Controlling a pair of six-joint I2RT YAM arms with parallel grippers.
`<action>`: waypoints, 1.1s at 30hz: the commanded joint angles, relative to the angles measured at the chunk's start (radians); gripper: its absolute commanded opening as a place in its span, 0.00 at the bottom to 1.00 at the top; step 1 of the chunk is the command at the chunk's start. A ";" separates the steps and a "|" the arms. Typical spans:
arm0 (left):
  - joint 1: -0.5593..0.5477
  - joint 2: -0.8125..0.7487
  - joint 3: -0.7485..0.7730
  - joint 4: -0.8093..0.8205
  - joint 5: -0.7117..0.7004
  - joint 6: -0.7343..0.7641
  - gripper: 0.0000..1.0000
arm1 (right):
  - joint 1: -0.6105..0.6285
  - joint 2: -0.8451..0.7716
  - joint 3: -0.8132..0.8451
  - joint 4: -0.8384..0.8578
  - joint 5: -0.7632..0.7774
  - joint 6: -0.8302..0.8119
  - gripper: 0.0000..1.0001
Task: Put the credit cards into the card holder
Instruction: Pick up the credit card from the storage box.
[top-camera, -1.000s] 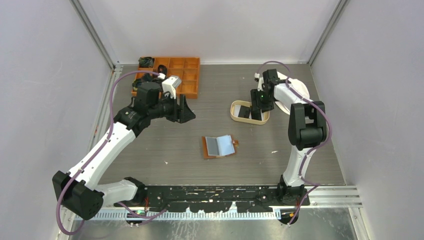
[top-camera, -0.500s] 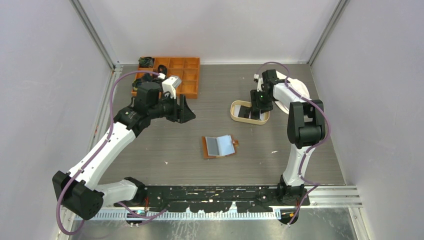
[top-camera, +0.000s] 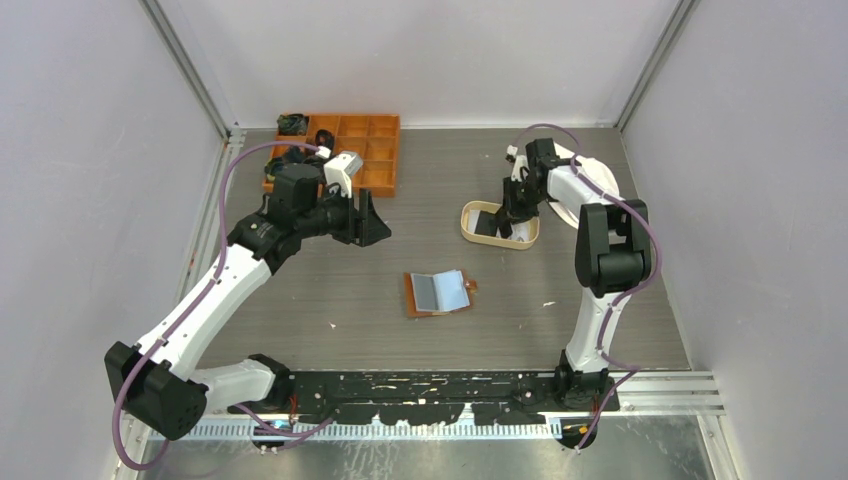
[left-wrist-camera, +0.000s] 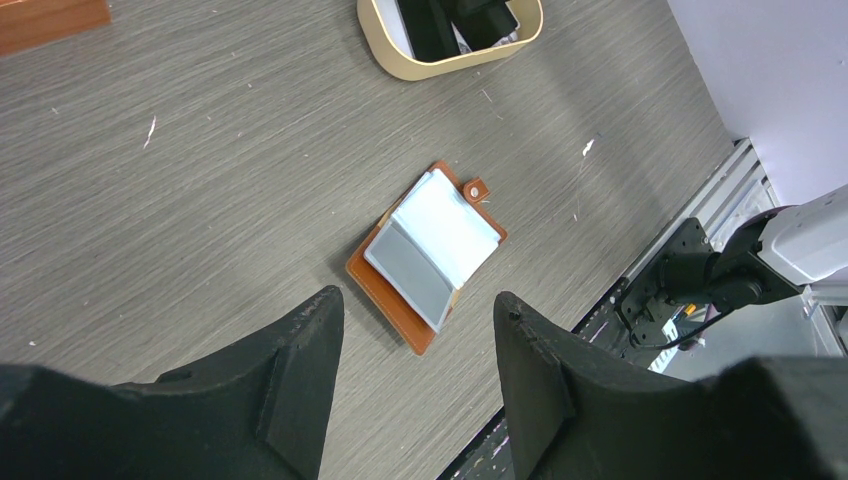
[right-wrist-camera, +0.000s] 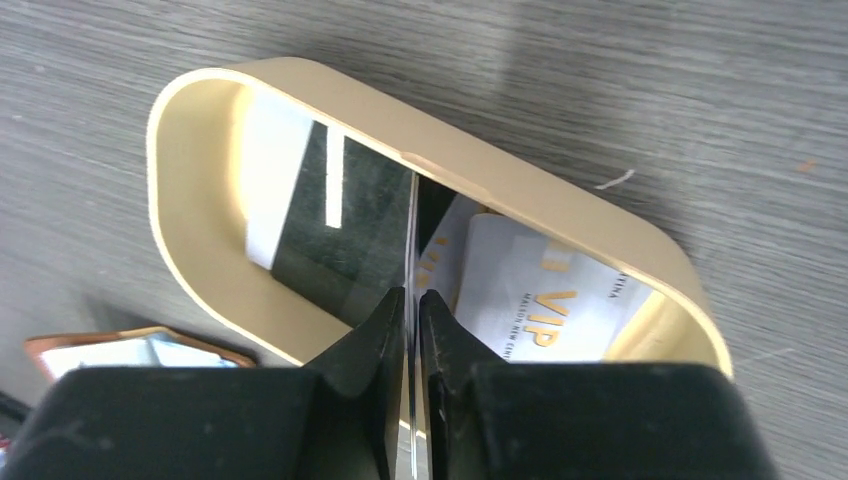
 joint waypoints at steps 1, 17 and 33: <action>0.007 -0.018 0.006 0.027 0.016 0.002 0.57 | -0.030 0.004 -0.004 0.039 -0.164 0.077 0.16; 0.010 -0.014 0.006 0.026 0.016 0.002 0.57 | -0.087 0.133 0.030 0.049 -0.354 0.170 0.19; 0.014 -0.021 0.005 0.027 0.017 0.003 0.57 | -0.168 0.104 -0.022 0.136 -0.488 0.220 0.02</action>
